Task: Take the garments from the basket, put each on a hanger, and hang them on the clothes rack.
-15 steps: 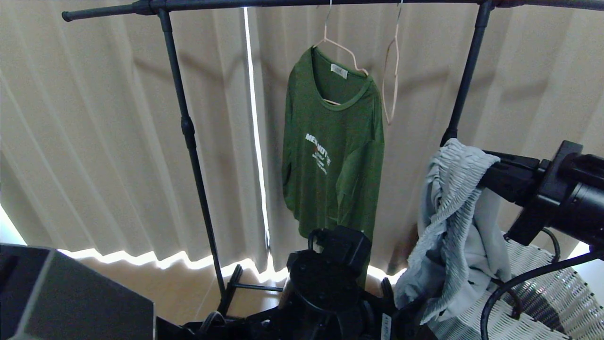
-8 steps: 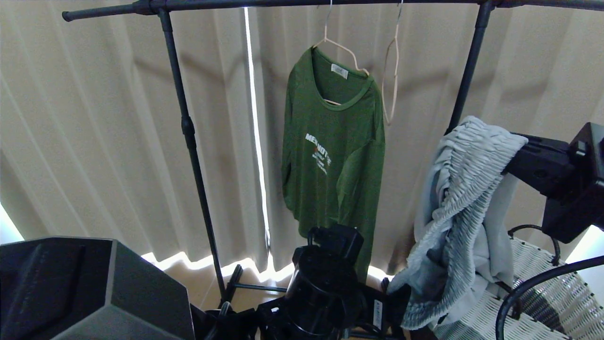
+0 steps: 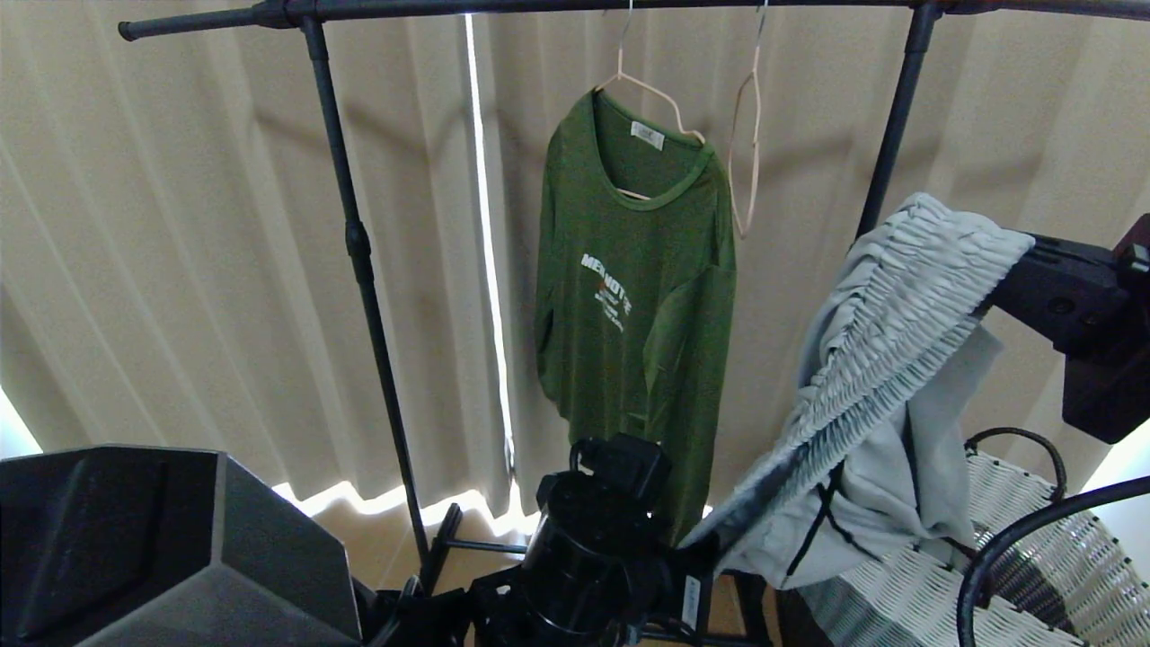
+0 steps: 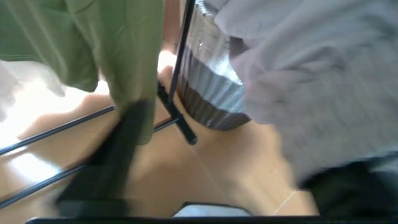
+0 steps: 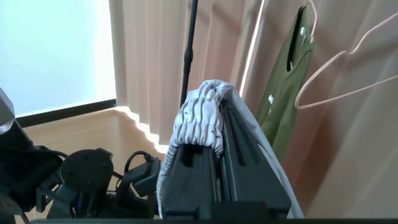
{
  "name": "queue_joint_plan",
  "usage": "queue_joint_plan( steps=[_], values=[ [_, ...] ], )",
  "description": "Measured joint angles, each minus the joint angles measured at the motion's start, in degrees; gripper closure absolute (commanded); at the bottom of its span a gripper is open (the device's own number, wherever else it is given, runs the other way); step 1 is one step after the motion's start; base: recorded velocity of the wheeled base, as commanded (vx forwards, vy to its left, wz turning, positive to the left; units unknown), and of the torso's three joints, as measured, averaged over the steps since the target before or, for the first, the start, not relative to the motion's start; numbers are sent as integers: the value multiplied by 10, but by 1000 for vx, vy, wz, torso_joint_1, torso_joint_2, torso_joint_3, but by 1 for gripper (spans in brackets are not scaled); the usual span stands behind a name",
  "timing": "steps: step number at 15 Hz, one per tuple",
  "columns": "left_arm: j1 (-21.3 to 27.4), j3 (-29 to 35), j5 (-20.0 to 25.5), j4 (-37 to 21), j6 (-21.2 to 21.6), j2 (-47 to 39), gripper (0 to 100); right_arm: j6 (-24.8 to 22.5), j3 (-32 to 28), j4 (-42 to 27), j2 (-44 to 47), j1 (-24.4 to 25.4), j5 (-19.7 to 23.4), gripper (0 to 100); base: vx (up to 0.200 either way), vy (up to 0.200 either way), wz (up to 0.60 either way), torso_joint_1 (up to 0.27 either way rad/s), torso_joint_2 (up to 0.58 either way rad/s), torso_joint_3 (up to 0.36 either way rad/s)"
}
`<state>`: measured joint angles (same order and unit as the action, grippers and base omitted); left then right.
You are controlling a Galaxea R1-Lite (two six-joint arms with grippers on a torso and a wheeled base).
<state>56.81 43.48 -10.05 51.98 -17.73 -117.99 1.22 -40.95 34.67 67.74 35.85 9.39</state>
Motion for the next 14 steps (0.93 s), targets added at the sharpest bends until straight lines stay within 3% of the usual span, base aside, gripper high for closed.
queue_joint_plan(
  steps=[4, 8, 11, 14],
  values=[
    [0, -99, -18, 20, 64, 64, 100, -2, 8, -10, 4, -9, -2, 100, 0, 0, 0, 0, 0, 0],
    [-75, -128, -21, -9, 103, 178, 100, -40, 28, -15, 33, -43, -5, 100, 0, 0, 0, 0, 0, 0],
    [-162, -96, -17, -111, 118, 289, 100, -42, 38, -13, 52, -45, -3, 100, 0, 0, 0, 0, 0, 0],
    [-234, -9, -15, -186, 146, 369, 100, -43, 36, 44, 71, -40, -2, 100, 0, 0, 0, 0, 0, 0]
  ],
)
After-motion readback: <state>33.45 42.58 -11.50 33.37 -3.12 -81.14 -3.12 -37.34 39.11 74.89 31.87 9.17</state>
